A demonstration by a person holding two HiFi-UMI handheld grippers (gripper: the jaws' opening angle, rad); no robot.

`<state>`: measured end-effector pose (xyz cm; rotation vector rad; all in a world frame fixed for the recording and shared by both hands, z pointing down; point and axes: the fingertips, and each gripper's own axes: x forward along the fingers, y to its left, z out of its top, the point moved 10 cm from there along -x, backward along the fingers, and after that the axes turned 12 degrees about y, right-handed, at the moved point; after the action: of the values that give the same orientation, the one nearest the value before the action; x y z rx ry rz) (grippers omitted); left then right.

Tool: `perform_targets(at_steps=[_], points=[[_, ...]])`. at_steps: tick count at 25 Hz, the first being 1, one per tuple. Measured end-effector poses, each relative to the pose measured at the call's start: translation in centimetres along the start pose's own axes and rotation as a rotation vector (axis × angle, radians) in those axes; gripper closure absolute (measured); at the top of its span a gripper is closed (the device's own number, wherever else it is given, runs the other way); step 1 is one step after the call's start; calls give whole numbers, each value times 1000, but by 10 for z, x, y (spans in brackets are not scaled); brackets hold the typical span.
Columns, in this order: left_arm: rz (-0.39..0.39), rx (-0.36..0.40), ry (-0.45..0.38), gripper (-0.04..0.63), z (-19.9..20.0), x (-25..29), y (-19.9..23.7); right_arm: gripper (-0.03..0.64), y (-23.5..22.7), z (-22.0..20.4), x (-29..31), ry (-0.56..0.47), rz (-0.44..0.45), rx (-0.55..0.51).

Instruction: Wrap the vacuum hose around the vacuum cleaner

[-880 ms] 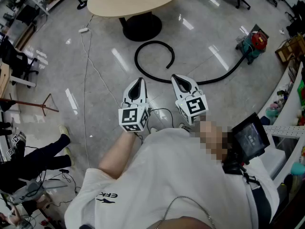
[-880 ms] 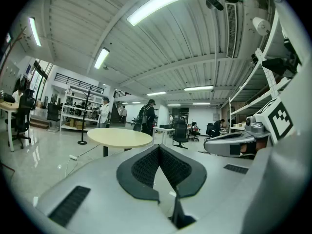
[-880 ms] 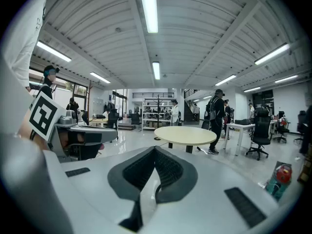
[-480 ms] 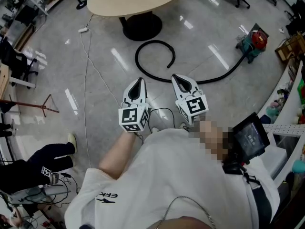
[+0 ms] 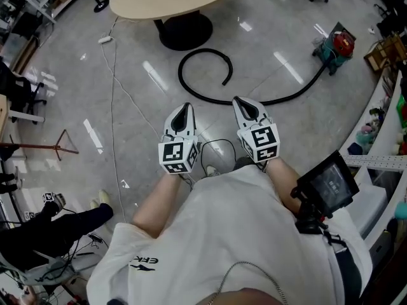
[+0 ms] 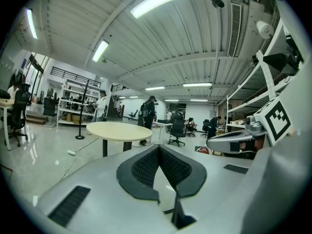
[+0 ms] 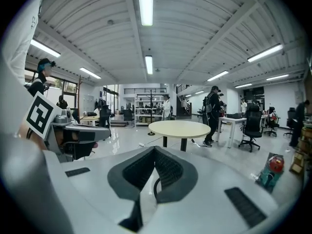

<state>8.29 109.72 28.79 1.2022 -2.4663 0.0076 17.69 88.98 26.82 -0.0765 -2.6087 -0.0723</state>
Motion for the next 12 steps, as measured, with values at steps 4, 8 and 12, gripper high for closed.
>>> perform_targets(at_steps=[4, 8, 12], points=[[0, -6, 27, 591, -4, 16, 10, 614, -12, -8, 13, 37, -23, 24], [3, -8, 48, 592, 3, 48, 14, 613, -43, -8, 33, 60, -39, 40], [18, -8, 74, 591, 12, 94, 13, 614, -91, -7, 59, 79, -43, 57]])
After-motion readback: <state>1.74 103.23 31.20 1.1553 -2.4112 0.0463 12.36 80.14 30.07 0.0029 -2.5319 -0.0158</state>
